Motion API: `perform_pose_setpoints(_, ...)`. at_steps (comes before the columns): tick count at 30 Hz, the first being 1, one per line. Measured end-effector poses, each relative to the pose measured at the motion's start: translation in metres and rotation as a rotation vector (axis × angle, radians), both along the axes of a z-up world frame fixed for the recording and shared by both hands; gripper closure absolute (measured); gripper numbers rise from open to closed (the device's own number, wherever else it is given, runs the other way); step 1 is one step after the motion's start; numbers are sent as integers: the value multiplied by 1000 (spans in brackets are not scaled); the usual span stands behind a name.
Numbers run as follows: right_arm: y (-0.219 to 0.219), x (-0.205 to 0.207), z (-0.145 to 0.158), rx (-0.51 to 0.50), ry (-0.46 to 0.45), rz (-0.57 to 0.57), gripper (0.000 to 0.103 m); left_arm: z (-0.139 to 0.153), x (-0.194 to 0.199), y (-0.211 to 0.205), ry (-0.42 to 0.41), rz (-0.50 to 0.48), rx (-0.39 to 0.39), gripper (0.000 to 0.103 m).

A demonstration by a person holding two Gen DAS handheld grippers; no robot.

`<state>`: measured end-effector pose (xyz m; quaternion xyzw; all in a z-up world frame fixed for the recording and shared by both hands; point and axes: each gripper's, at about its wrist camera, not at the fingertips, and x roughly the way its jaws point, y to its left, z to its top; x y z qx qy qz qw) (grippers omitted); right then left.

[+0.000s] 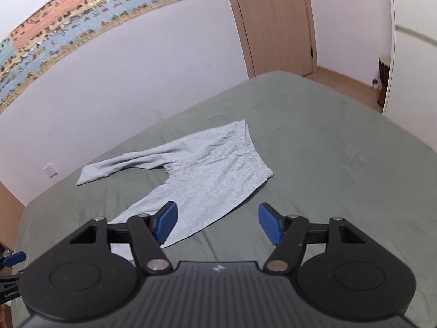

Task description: Fold clothes

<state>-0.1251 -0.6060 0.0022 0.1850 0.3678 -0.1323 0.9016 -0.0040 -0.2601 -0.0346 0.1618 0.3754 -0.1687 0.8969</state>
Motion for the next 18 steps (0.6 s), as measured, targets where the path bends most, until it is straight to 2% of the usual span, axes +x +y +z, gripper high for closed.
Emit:
perform_pose_setpoints(1, -15, 18, -14, 13, 22, -6, 39, -2, 5, -3, 0, 1, 1, 49)
perform_pose_setpoints(6, -56, 80, -41, 47, 126, -12, 67, -15, 43, -22, 33, -23, -28, 49)
perform_pose_setpoints(10, -69, 97, -43, 105, 137, -15, 67, -14, 61, -20, 41, -6, -40, 49)
perform_pose_setpoints(15, -82, 100, -58, 152, 181, -44, 67, -18, 60, -12, 81, 33, -69, 49)
perform_pose_setpoints(18, -86, 99, -63, 140, 178, -36, 67, -21, 53, -9, 38, 60, -68, 49)
